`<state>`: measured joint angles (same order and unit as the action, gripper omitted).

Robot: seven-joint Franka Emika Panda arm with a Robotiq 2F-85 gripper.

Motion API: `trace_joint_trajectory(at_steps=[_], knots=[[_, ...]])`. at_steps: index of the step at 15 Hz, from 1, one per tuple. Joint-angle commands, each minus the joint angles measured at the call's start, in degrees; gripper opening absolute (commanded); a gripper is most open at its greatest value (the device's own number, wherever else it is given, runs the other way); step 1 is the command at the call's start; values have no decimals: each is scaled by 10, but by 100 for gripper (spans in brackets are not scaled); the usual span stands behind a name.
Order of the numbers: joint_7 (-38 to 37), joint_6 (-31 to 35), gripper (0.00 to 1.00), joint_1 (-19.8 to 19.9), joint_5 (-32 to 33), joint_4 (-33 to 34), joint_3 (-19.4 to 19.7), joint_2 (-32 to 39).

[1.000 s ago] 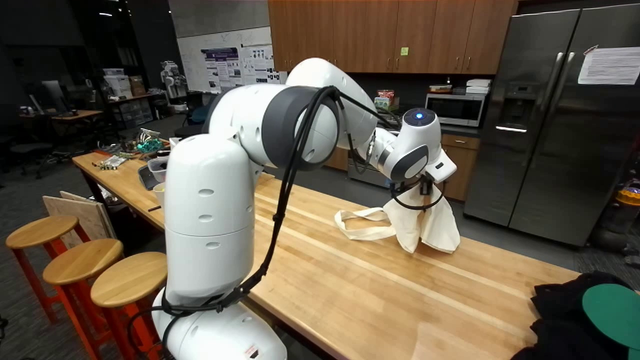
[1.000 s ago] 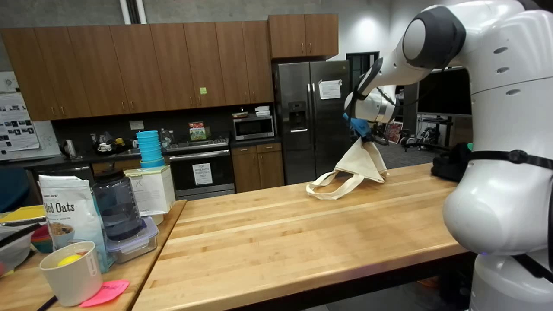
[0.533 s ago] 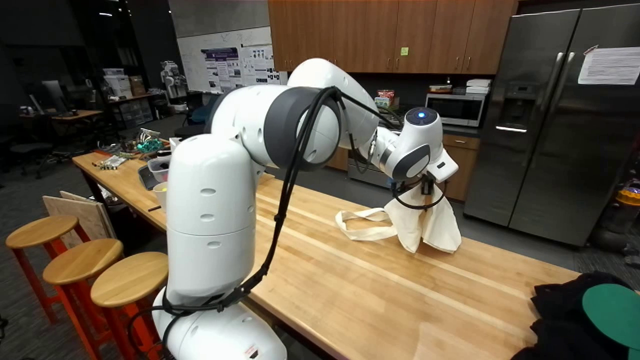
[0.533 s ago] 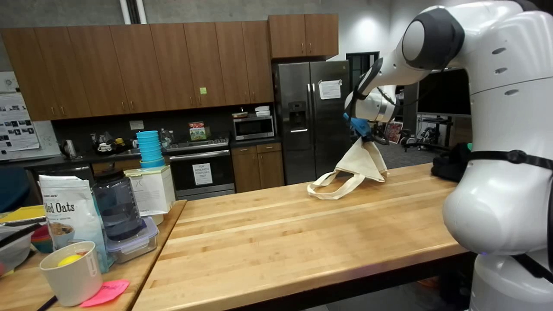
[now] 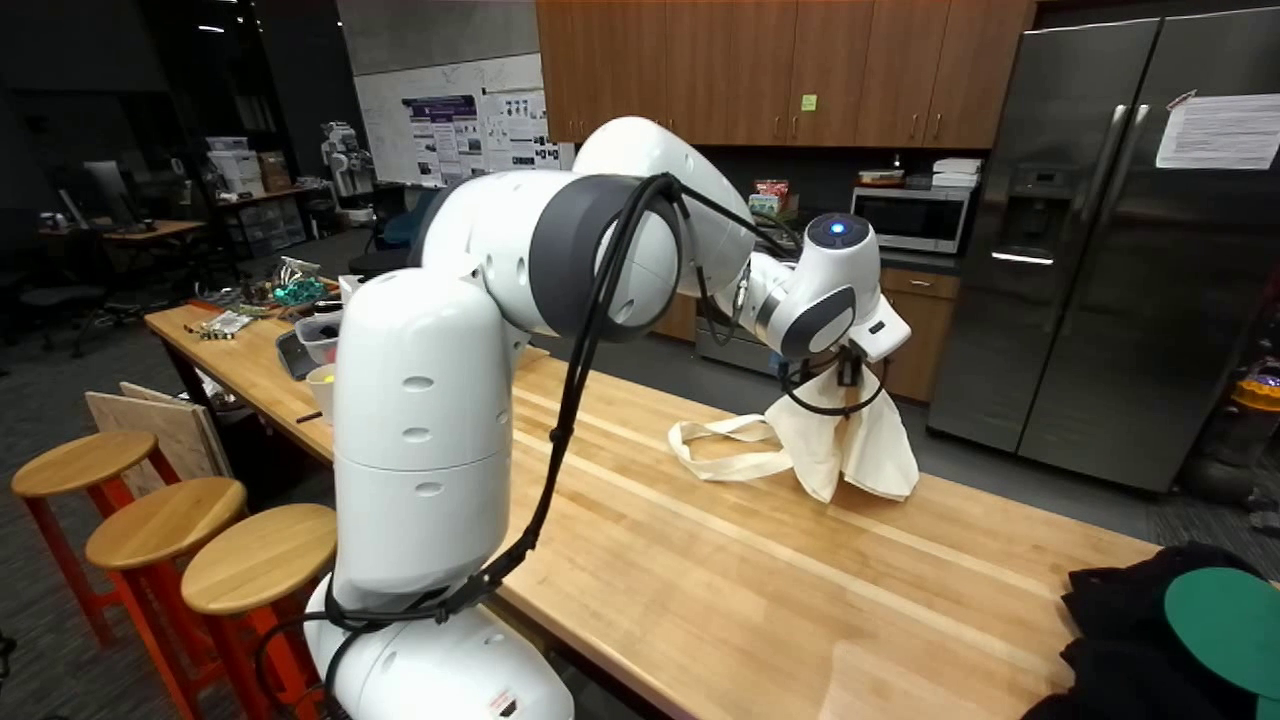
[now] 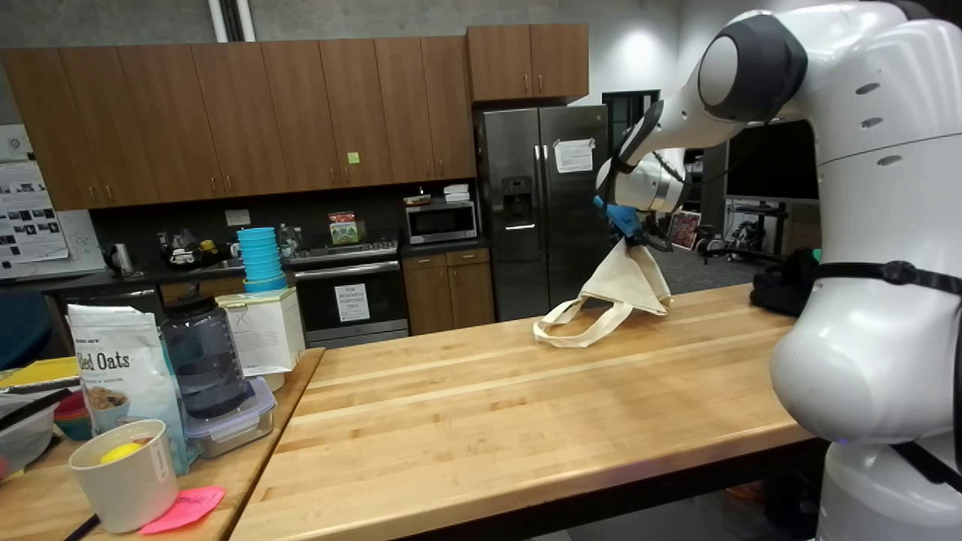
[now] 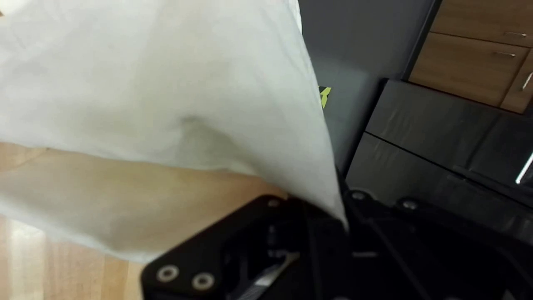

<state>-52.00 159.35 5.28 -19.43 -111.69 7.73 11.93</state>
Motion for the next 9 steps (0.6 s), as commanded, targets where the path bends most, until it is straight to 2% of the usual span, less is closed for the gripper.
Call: trace_joint_trajectory(at_steps=[1,9], knots=[[7,-10,1,-3,-4,9,-7,-4],[5,-6,1,-26,9,4,-19,-10]])
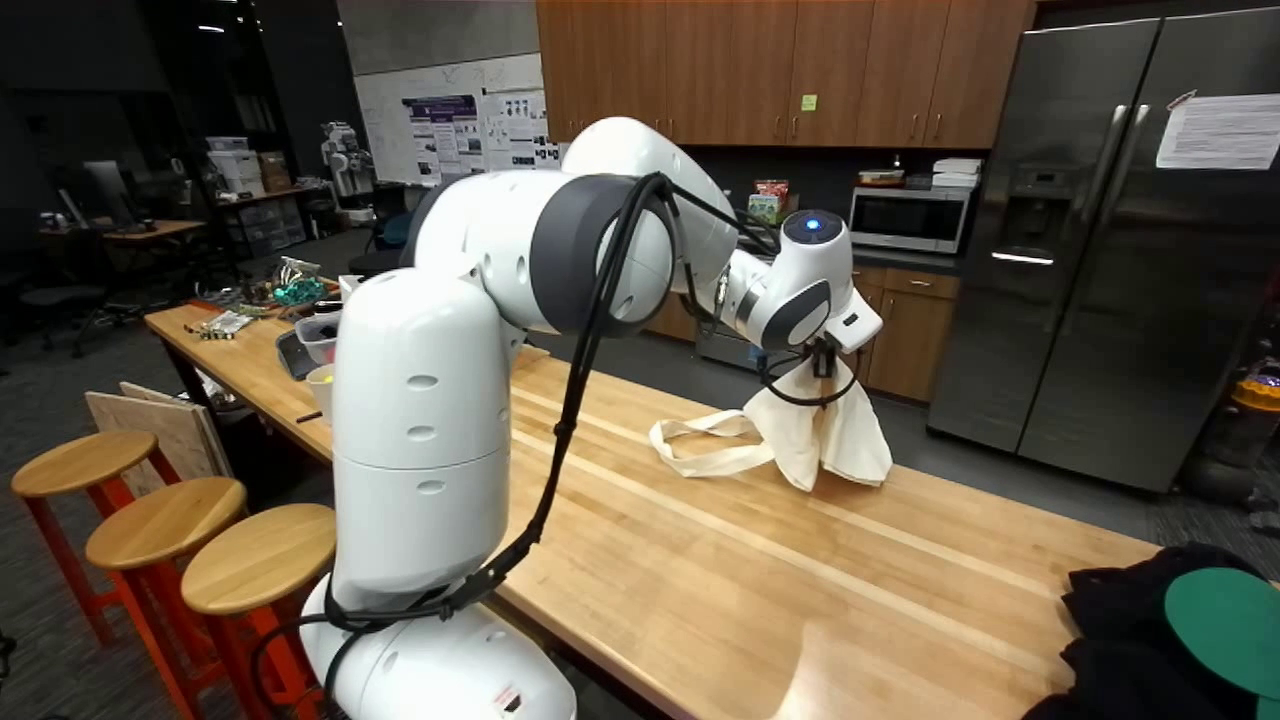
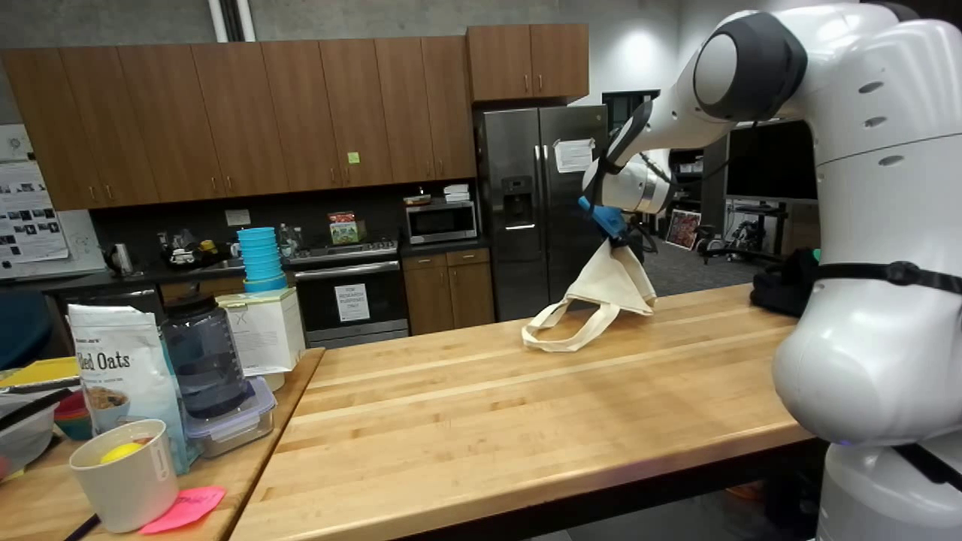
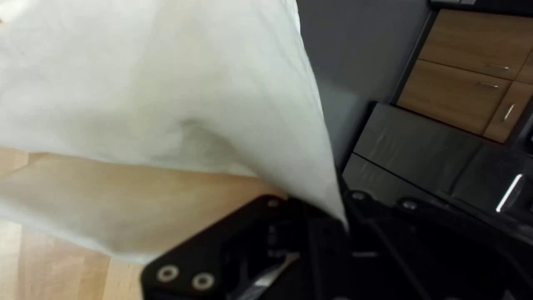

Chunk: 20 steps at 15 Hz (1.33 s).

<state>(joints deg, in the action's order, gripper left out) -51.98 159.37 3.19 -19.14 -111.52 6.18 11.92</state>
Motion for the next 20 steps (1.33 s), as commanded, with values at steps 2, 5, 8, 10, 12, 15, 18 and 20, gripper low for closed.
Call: trace_joint_trajectory(at_steps=[2,5,8,10,12,15,18,20], knots=[[4,-5,1,-11,10,1,-6,-10],[3,-2,1,-21,17,-1,-8,-12],[2,-1,1,-30,26,-3,-11,-13],[2,0,1,-35,33,-3,-13,-13],[1,1,1,-40,38,-4,-15,-14],[0,3,1,-47,49,-6,-17,-14],[-4,4,1,-56,65,-6,-18,-13],[-5,3,1,-60,73,-7,-19,-13]])
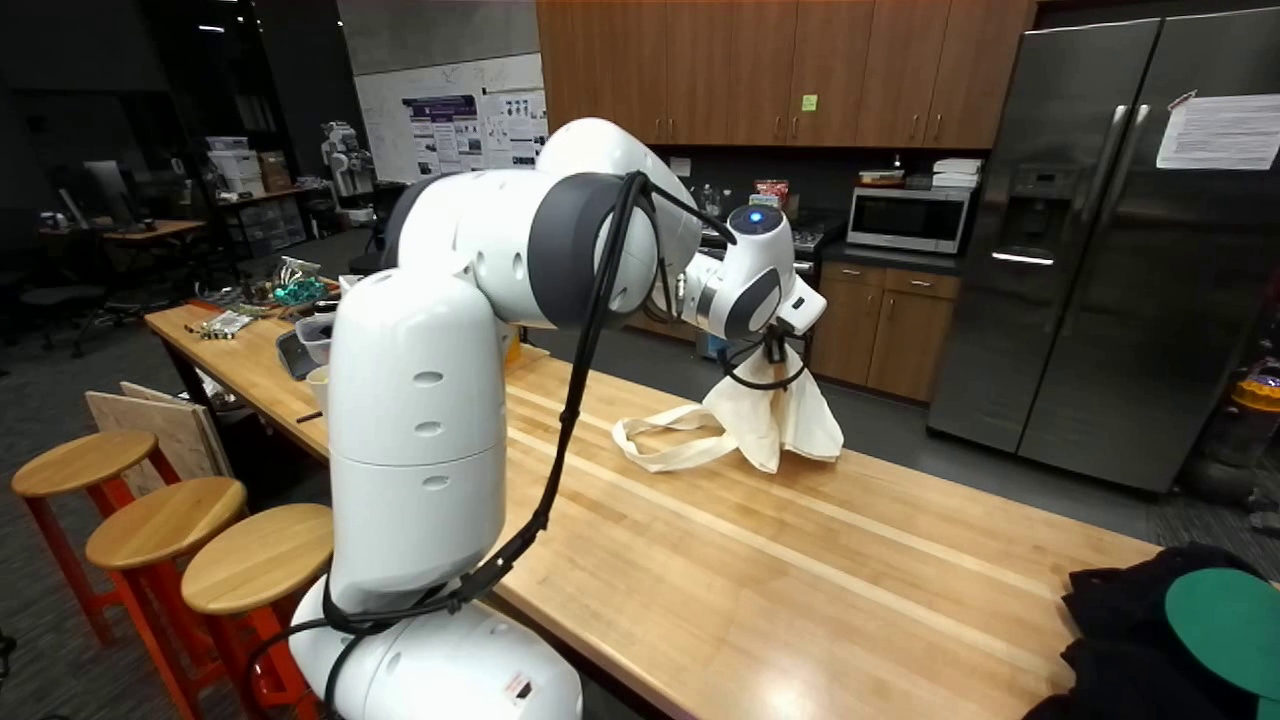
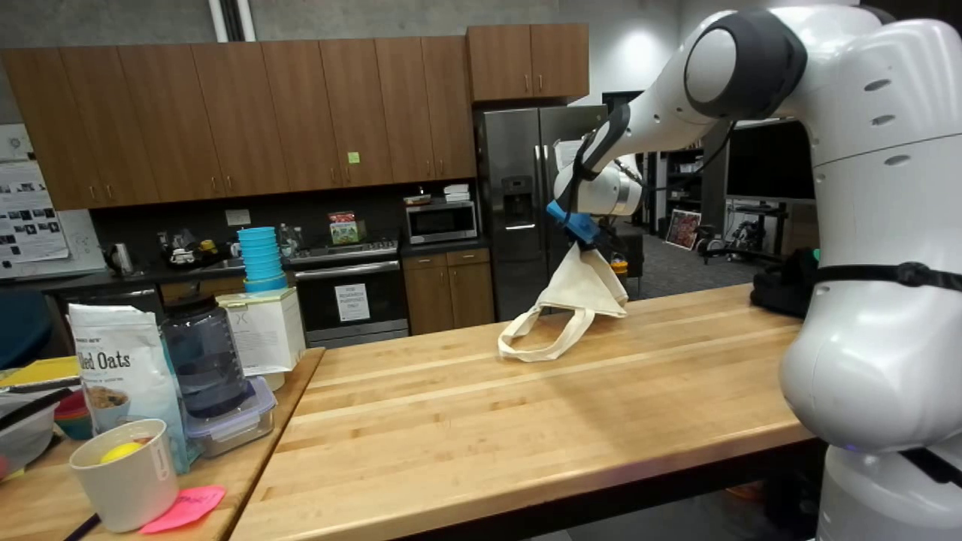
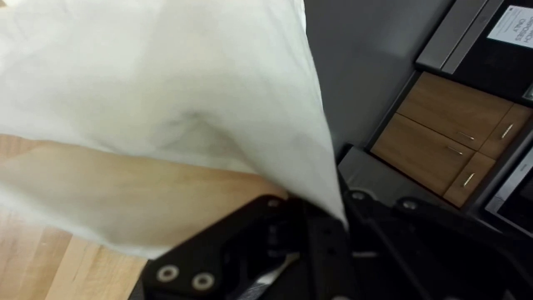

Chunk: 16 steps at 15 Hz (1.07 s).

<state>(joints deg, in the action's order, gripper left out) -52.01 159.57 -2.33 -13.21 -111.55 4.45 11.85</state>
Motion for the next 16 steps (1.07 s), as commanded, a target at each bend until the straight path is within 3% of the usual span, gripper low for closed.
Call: trace_joint_trajectory(at_steps=[1,16], knots=[[-5,1,1,-7,18,-6,-2,-12],[-13,7,1,-46,63,-13,-1,-10]])
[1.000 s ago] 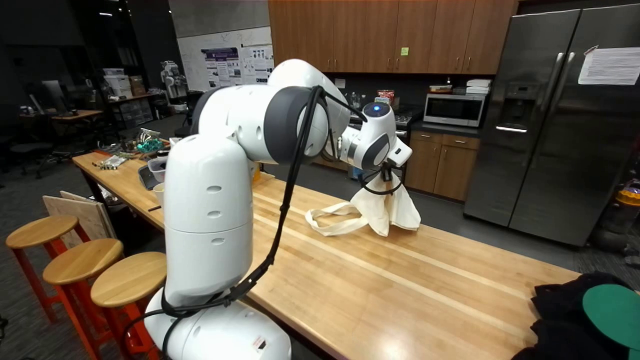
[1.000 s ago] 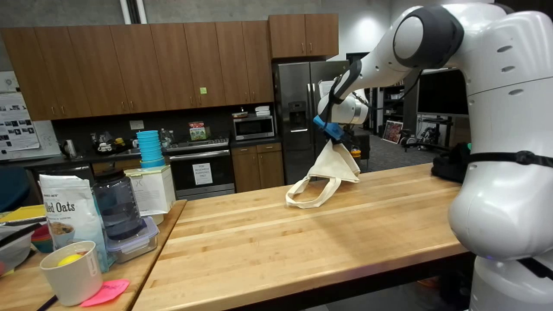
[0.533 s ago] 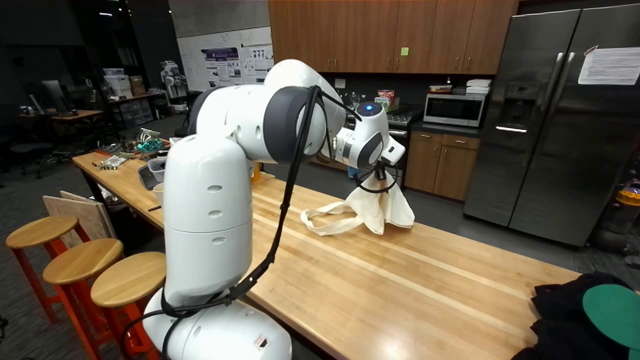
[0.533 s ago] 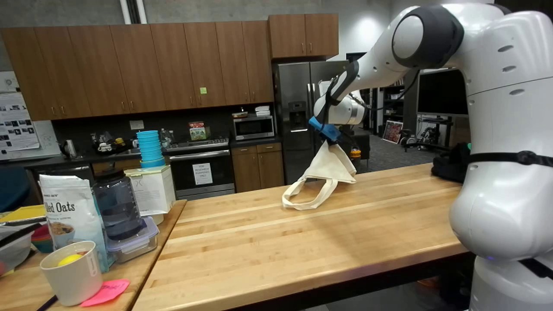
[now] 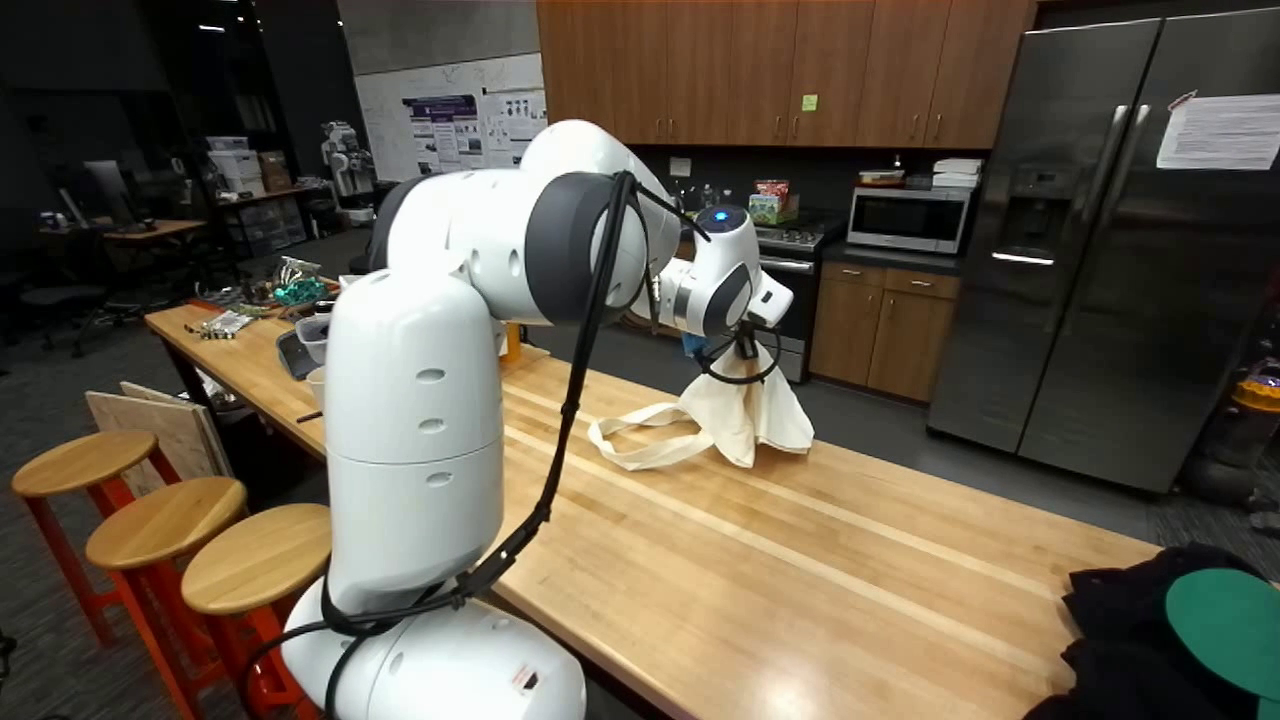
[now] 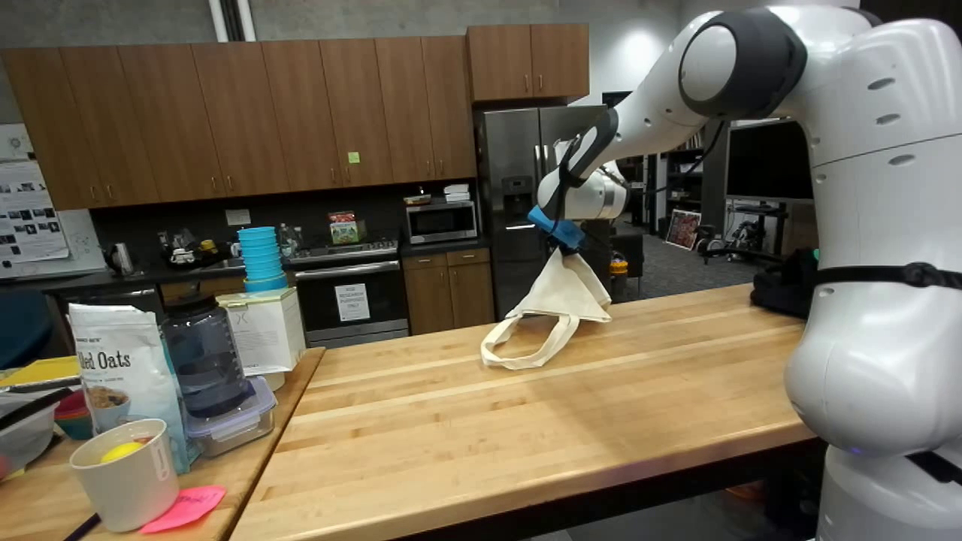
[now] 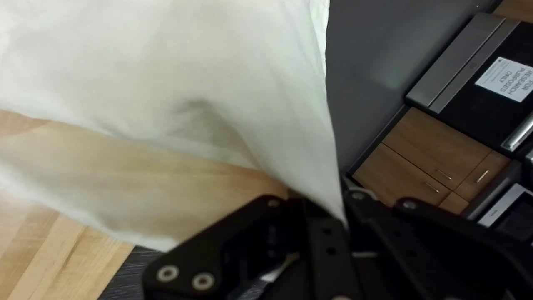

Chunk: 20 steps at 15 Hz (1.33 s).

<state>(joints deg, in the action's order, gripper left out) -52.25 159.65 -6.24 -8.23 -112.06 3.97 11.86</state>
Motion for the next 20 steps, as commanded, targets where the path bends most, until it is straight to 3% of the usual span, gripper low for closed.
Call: trace_joint_trajectory(at_steps=[1,20], knots=[[-10,6,1,-8,14,-8,3,-9],[-1,8,1,11,0,-9,0,-10]])
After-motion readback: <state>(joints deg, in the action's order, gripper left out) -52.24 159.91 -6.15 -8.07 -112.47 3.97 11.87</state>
